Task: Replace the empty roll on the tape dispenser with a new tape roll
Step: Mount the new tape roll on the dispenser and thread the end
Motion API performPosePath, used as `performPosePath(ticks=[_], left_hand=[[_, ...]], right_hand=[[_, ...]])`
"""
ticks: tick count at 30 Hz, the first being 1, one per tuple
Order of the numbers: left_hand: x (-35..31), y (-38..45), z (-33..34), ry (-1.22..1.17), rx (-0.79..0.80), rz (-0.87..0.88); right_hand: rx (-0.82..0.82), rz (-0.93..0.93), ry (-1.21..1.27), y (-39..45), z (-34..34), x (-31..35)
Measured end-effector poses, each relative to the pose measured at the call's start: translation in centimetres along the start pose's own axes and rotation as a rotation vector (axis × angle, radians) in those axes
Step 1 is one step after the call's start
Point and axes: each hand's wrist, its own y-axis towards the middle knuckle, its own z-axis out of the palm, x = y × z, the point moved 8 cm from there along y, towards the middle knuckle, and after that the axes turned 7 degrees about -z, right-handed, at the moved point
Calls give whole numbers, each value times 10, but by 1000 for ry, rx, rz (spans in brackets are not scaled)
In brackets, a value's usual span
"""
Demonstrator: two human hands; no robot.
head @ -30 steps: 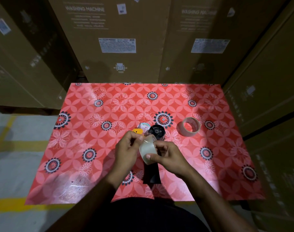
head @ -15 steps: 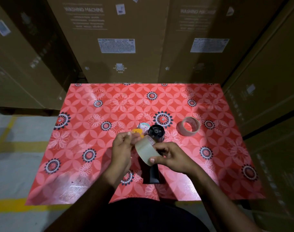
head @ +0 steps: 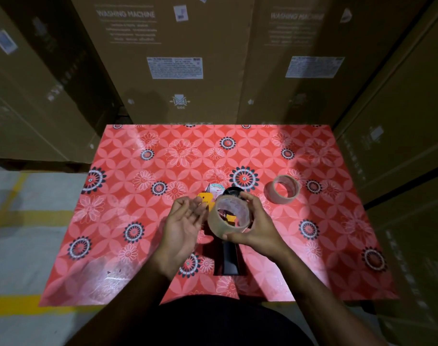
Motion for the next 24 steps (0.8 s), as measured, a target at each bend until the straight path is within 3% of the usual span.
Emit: performPosePath(ticks=[3, 7, 9, 13, 17, 24], left_hand=[[8, 6, -18, 4, -29, -79], [-8, 10, -29, 72, -105, 9], [-25, 10, -23, 315, -99, 103], [-31, 13, 7, 1082, 43, 135], [-20, 40, 40, 1581, 130, 237], [4, 86, 49, 1669, 174, 177]], right_hand=[[-55, -71, -140, 8, -16, 6], [-32, -114, -250, 22, -25, 8], [-28, -115, -302, 30, -29, 6], [-20, -142, -430, 49, -35, 4], [38, -140, -525, 73, -33, -1], [89, -143, -612, 94, -27, -19]])
